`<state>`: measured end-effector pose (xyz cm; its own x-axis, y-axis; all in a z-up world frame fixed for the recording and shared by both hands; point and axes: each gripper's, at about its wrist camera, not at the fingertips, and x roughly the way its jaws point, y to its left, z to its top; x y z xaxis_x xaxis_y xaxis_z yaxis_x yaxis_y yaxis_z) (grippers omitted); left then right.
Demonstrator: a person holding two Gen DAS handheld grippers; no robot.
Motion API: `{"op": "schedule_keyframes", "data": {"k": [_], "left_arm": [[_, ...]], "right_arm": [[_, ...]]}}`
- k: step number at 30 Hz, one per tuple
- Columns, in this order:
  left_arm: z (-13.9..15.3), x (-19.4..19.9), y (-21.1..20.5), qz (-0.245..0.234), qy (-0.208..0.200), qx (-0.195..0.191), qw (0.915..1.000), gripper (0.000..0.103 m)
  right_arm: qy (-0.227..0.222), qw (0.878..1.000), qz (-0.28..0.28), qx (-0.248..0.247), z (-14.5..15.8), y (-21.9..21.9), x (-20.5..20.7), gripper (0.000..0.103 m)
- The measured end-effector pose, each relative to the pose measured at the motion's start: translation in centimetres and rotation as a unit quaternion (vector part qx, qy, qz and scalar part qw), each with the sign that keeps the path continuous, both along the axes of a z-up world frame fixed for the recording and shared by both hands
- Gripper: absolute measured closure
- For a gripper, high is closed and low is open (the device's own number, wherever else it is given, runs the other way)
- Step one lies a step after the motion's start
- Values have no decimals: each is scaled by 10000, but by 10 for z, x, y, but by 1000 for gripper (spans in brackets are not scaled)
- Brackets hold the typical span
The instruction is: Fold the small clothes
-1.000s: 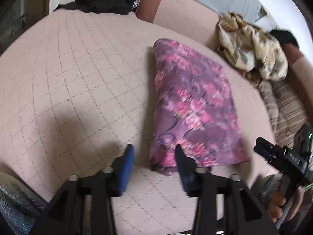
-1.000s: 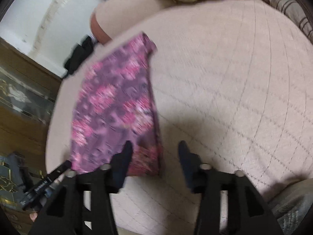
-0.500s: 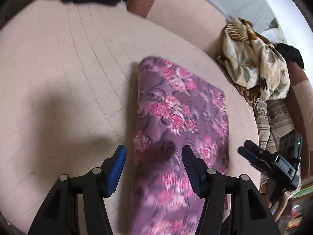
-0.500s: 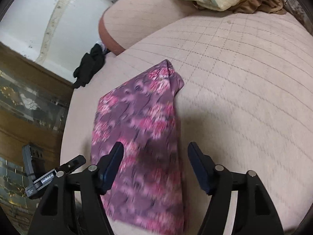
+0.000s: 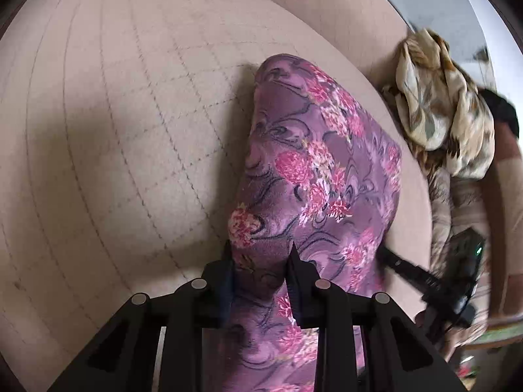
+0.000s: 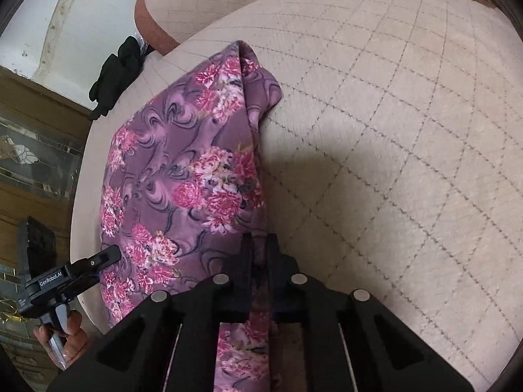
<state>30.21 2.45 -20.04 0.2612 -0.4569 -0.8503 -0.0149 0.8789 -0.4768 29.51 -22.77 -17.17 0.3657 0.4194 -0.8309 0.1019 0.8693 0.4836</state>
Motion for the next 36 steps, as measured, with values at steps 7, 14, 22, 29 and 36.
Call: {"op": "schedule_keyframes", "data": {"k": [7, 14, 22, 29, 36], "left_arm": [[-6, 3, -3, -64, -31, 68, 10000, 70], [-4, -2, -3, -132, -155, 75, 9998, 63], [1, -36, 16, 86, -107, -146, 9998, 59], [11, -79, 6, 41, -387, 268, 9989, 42], [11, -112, -23, -167, -815, 1112, 9903, 43]], "right_arm": [[52, 10000, -31, 29, -4, -2, 7, 96], [-10, 9996, -135, 259, -4, -11, -3, 90], [-120, 9988, -218, 432, 4, -15, -54, 63], [-182, 9996, -108, 192, 18, 7, -88, 37], [-206, 9980, 48, -598, 14, 25, -114, 53]]}}
